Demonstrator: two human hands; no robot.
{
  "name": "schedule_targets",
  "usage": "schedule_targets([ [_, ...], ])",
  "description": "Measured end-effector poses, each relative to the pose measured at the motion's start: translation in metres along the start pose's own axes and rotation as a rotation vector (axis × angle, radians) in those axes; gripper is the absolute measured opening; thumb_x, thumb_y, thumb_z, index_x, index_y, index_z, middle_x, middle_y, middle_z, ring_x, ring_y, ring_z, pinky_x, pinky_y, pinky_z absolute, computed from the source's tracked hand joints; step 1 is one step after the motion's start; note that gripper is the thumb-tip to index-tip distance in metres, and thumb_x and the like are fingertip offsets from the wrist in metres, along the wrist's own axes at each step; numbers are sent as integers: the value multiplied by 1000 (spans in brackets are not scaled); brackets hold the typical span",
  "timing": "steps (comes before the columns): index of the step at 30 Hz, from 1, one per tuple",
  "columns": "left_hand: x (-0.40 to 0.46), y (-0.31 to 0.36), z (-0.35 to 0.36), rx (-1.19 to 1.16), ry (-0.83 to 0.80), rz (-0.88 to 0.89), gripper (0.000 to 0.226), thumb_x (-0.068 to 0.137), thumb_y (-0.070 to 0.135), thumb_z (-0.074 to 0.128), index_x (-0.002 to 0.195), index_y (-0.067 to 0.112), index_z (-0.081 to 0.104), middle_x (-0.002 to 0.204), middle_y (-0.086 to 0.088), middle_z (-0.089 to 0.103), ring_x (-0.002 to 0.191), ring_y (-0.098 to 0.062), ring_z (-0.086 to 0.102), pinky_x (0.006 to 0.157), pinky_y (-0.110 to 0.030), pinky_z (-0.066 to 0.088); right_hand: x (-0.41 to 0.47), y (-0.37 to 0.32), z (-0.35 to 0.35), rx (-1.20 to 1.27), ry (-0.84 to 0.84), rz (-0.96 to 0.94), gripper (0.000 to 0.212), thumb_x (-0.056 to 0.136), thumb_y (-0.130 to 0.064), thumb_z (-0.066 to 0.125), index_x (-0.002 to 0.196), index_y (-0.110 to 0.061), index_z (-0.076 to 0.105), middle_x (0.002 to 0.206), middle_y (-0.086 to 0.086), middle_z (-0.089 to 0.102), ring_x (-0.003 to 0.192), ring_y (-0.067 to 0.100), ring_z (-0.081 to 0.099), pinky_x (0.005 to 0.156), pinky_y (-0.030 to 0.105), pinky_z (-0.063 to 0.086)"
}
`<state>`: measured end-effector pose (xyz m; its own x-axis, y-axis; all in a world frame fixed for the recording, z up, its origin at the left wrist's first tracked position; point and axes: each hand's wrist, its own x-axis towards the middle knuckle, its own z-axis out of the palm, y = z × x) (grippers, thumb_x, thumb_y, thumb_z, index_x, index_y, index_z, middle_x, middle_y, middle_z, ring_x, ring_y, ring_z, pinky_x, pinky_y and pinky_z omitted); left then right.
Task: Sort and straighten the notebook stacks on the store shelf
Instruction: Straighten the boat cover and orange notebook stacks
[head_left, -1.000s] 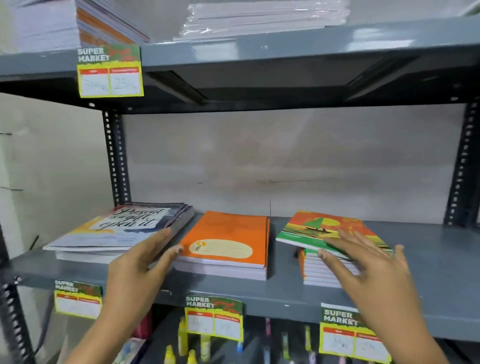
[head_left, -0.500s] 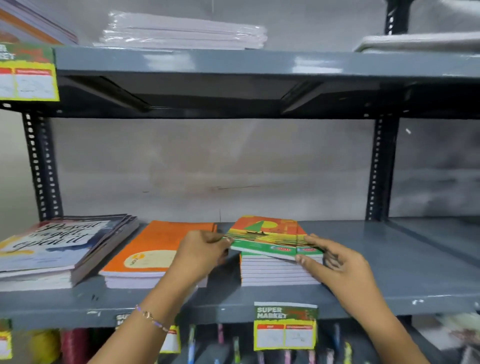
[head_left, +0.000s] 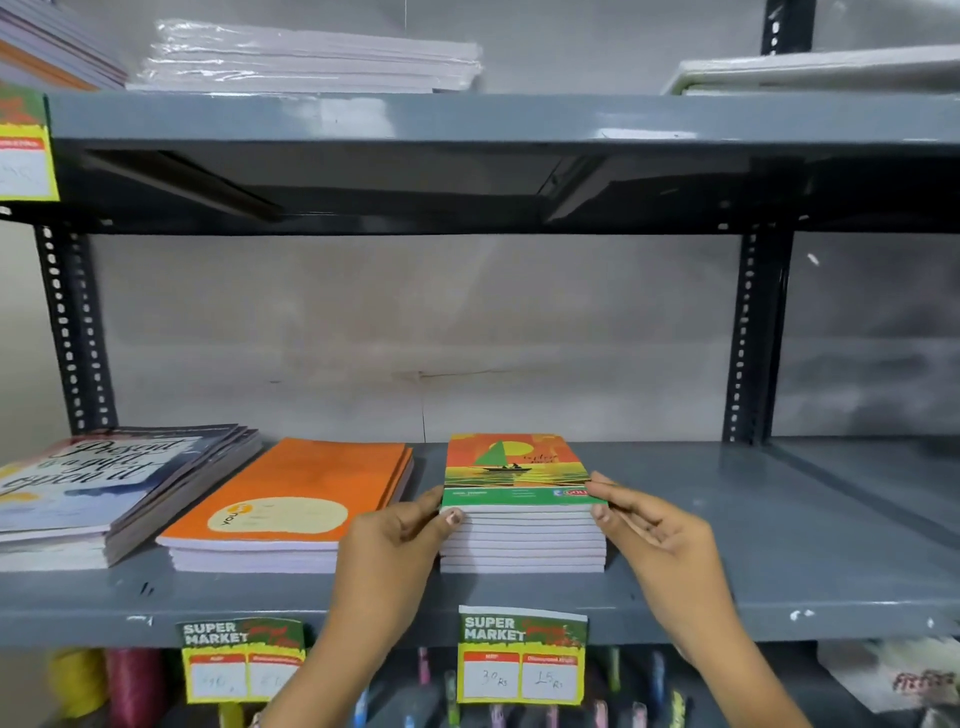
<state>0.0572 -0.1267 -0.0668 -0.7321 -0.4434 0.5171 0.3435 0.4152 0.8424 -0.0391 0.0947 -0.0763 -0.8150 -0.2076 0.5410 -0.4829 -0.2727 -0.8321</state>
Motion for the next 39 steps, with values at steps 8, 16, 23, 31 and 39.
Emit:
schedule_targets([
  [8, 9, -5, -8, -86, 2, -88, 31, 78, 13, 77, 76, 44, 78, 87, 10, 80, 89, -12, 74, 82, -32, 57, -1, 0, 0, 14, 36, -8, 31, 83, 6, 70, 88, -23, 80, 106, -12, 77, 106, 4, 70, 88, 14, 55],
  [16, 18, 0, -19, -16, -73, -134, 17, 77, 12, 78, 90, 23, 81, 89, 2, 80, 89, -19, 75, 84, -38, 60, -2, 2, -1, 15, 28, -13, 33, 82, 4, 71, 85, -27, 82, 108, -7, 78, 109, 8, 70, 90, 18, 55],
  [23, 6, 18, -49, 75, 93, 25, 36, 68, 14, 85, 101, 24, 76, 90, 17, 78, 83, 7, 71, 76, -16, 56, -26, -8, 18, -142, 255, -299, 23, 84, -29, 71, 107, -32, 75, 123, -15, 71, 121, 6, 62, 98, 14, 48],
  [31, 13, -17, -204, 656, 262, -123, 42, 73, 35, 81, 111, 17, 74, 100, -1, 78, 96, -14, 70, 73, -27, 48, -58, -11, 144, -269, -58, -225, 23, 85, -33, 71, 100, -51, 71, 103, -28, 75, 98, -3, 71, 88, 14, 54],
  [39, 26, -52, -229, 617, 107, -96, 37, 75, 29, 81, 110, 19, 75, 85, 15, 75, 82, 1, 64, 68, -21, 49, -33, 12, 201, -730, -193, -58, 39, 86, -29, 74, 125, -27, 67, 124, -7, 70, 109, 9, 68, 96, 13, 44],
])
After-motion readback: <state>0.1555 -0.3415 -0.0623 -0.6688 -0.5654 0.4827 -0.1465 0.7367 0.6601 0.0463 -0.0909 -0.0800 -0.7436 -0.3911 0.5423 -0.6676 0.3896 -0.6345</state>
